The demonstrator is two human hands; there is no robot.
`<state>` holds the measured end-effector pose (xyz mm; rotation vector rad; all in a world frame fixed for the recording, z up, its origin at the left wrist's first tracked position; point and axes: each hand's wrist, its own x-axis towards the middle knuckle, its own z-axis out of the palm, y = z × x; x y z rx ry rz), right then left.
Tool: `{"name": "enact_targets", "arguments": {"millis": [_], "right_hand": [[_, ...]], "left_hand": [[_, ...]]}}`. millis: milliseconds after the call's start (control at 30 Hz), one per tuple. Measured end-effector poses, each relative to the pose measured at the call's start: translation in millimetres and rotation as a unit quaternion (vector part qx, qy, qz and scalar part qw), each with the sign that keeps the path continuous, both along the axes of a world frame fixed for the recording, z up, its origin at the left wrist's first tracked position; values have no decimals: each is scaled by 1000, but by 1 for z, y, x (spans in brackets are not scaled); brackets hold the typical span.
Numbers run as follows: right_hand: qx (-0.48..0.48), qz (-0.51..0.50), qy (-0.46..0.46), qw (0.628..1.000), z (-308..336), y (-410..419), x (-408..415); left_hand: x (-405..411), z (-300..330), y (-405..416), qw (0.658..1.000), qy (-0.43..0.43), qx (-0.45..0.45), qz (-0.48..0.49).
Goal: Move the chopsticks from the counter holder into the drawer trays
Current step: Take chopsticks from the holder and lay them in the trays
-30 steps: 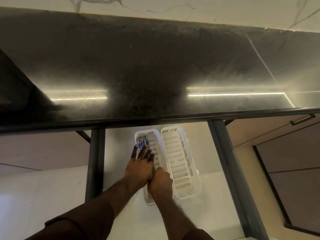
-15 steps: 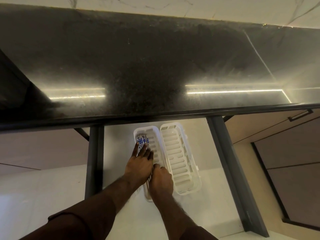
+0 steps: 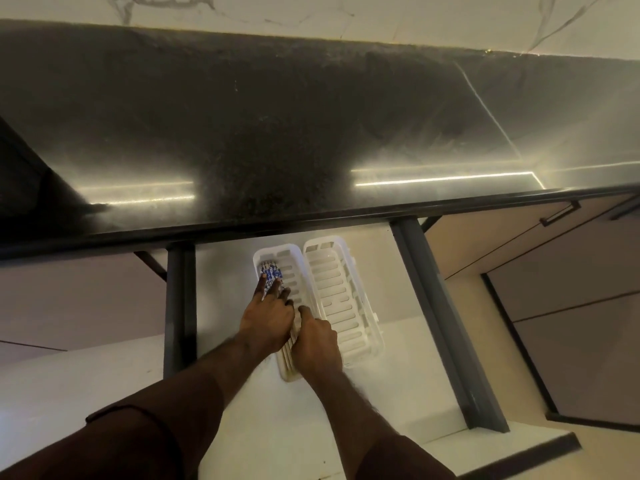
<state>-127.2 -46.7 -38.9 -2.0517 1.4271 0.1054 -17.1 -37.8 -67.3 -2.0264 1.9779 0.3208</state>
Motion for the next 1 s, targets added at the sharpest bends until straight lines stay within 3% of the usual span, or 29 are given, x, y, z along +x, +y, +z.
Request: {"name": "enact_targets", "arguments": {"millis": [267,500,767,1000], "right_hand": [[-57,-50,-89,993,60,10,-22],[-119,-56,-177,975,152,29,-39],[-244,-16,-337,909,272,76,1],[-301,54,-400,864,349,136,98]], "left_hand": [[-13,64,14,997,20,-58,38],[-22,168,54,975,56,-183,112],[18,301,134,907,102,-378,154],[103,367,210,855,134,-471,167]]}}
